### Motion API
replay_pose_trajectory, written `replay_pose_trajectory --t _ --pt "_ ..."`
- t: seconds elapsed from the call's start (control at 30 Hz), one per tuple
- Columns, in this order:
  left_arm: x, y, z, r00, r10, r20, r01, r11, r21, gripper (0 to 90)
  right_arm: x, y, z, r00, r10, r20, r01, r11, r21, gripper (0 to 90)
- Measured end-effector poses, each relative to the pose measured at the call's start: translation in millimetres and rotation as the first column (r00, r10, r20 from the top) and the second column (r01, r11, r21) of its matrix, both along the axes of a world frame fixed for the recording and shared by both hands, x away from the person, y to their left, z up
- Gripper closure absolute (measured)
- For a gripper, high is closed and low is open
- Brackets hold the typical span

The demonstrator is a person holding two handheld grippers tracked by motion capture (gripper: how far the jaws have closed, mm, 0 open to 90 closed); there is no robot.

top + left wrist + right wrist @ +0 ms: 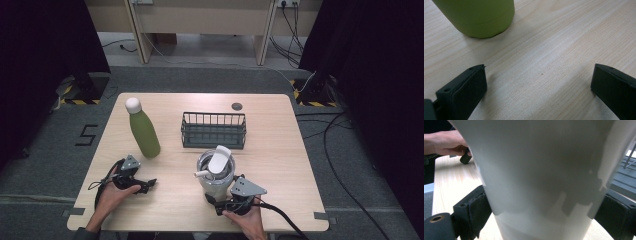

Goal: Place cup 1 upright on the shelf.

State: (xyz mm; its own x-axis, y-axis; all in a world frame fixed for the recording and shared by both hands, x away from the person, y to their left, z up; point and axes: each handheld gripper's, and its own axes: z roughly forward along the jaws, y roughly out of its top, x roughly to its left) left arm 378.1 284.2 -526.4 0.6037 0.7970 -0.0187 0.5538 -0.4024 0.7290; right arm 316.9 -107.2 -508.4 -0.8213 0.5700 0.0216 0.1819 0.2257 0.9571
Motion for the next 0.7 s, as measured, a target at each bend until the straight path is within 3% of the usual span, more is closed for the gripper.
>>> replay_pose_trajectory --t 0.7 --pt "-0.1 0.0 0.0 1.0000 0.000 0.000 0.000 1.0000 0.000 0.0 6.0 8.6 -5.2 0.9991 0.000 0.042 -0.002 0.9989 0.047 10.1"
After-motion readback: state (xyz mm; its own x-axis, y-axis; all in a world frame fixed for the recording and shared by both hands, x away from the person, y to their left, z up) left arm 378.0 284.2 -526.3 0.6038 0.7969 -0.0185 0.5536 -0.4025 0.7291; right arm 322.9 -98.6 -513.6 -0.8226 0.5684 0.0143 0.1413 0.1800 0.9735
